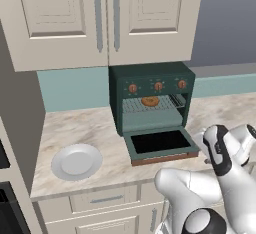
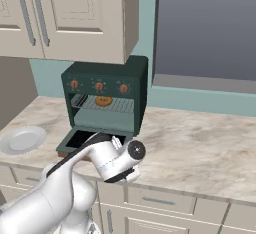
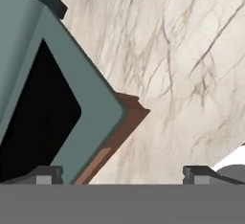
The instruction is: Pick up the bagel from the plate, place it on the toaster oven rack, close the door, and set the timer.
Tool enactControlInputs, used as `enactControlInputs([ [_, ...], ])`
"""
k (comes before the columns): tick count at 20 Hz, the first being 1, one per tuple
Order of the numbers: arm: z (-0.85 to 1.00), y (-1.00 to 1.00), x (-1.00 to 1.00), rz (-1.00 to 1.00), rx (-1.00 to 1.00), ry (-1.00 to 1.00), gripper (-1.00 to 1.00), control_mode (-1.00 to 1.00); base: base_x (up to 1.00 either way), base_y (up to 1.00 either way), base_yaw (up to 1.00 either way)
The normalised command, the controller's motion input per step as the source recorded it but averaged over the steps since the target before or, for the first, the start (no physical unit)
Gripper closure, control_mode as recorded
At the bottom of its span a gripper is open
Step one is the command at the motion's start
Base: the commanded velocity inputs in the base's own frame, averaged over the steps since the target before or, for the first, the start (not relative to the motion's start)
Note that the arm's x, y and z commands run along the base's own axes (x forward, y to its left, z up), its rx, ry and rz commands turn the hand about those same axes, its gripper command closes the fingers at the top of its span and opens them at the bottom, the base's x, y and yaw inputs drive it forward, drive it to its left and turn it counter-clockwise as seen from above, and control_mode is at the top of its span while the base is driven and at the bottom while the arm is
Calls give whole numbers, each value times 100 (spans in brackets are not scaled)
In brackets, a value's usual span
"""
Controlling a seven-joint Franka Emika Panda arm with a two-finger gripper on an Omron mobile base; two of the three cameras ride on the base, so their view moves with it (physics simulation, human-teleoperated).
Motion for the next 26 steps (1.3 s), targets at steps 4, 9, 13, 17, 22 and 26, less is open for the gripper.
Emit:
enactControlInputs([
  [4, -11, 0, 33, -14, 0, 0, -100, -100, 0, 0, 0],
  [9, -5, 0, 37, -13, 0, 0, -100, -100, 0, 0, 0],
  [13, -13, 1, 15, -11, 0, 0, -100, -100, 0, 0, 0],
  [17, -15, 13, -1, -5, 2, 0, -100, -100, 0, 0, 0],
  [22, -5, 26, -1, -2, 2, 0, -100, -100, 0, 0, 0],
  [26, -5, 28, 1, -1, 1, 0, -100, -100, 0, 0, 0],
])
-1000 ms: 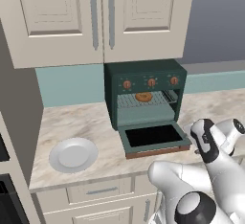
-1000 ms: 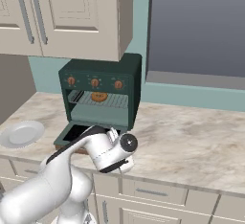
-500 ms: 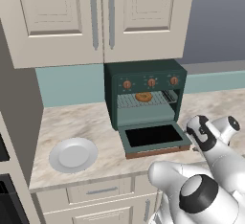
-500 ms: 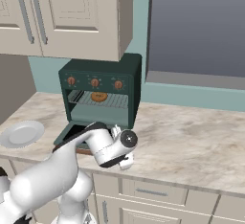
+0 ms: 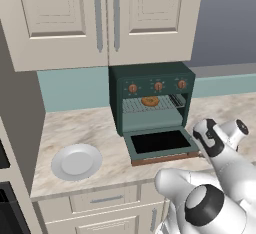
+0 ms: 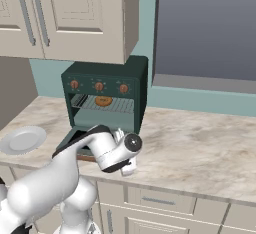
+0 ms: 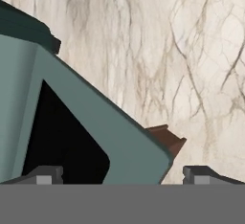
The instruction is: Pick up the bagel from the plate, place it on the toaster oven rack, close the door, and set the timer.
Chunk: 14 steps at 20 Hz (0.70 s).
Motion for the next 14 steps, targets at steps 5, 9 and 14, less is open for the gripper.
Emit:
enactControlInputs([
  [5, -22, 24, 1, 0, 0, 0, -100, -100, 0, 0, 0],
  [9, -40, 21, 7, -1, 0, 0, -100, -100, 0, 0, 0],
  [14, -16, 24, 26, -1, 1, -3, -100, -100, 0, 0, 0],
])
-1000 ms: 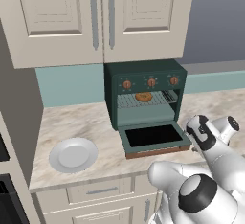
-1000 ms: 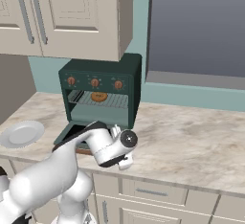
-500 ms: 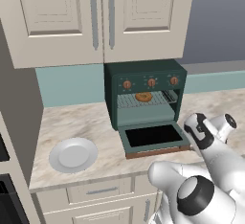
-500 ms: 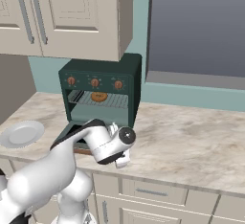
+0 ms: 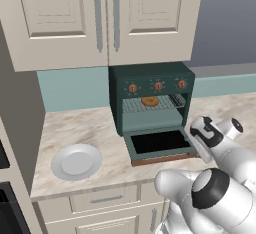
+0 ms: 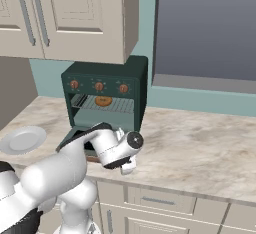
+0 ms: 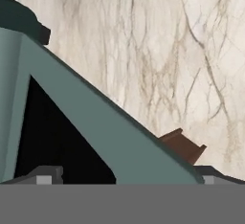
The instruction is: Pick up the bagel from the plate, place it on the toaster oven rack, close the door, and set the timer.
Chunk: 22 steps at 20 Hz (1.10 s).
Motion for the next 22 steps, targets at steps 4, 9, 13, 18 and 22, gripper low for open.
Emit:
enactControlInputs([
  [4, 4, 21, 47, -4, 2, -19, -100, -100, 0, 0, 0],
  [9, 26, 22, 50, -7, 2, -26, -100, -100, 0, 0, 0],
  [13, 43, 27, 50, -10, 0, -35, -100, -100, 0, 0, 0],
  [18, 29, 37, 50, -12, 0, -37, -100, -100, 0, 0, 0],
  [22, 0, 48, 52, -17, 0, -30, -100, -100, 0, 0, 0],
])
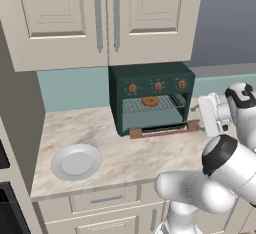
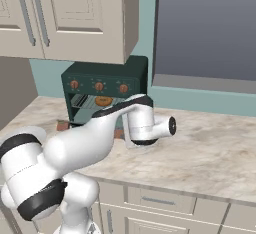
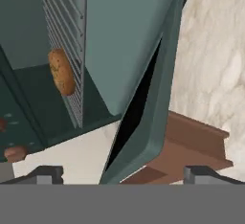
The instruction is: Pick up the bagel from the plate, place it on the toaster oven rack, close the door, and set the timer.
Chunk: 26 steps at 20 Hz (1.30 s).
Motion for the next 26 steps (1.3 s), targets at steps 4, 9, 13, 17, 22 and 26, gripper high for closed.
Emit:
enactControlInputs([
  [4, 0, 48, 48, -19, 0, -28, -100, -100, 0, 0, 0],
  [9, -1, 55, 50, -21, 0, -28, -100, -100, 0, 0, 0],
  [13, -7, 49, 41, -22, 0, -28, -100, -100, 0, 0, 0],
  [17, -15, 42, 32, -23, 0, -26, -100, -100, 0, 0, 0],
  [22, -17, 38, 40, -23, 0, -22, -100, -100, 0, 0, 0],
  [26, -14, 28, 42, -23, 0, -20, -100, -100, 0, 0, 0],
])
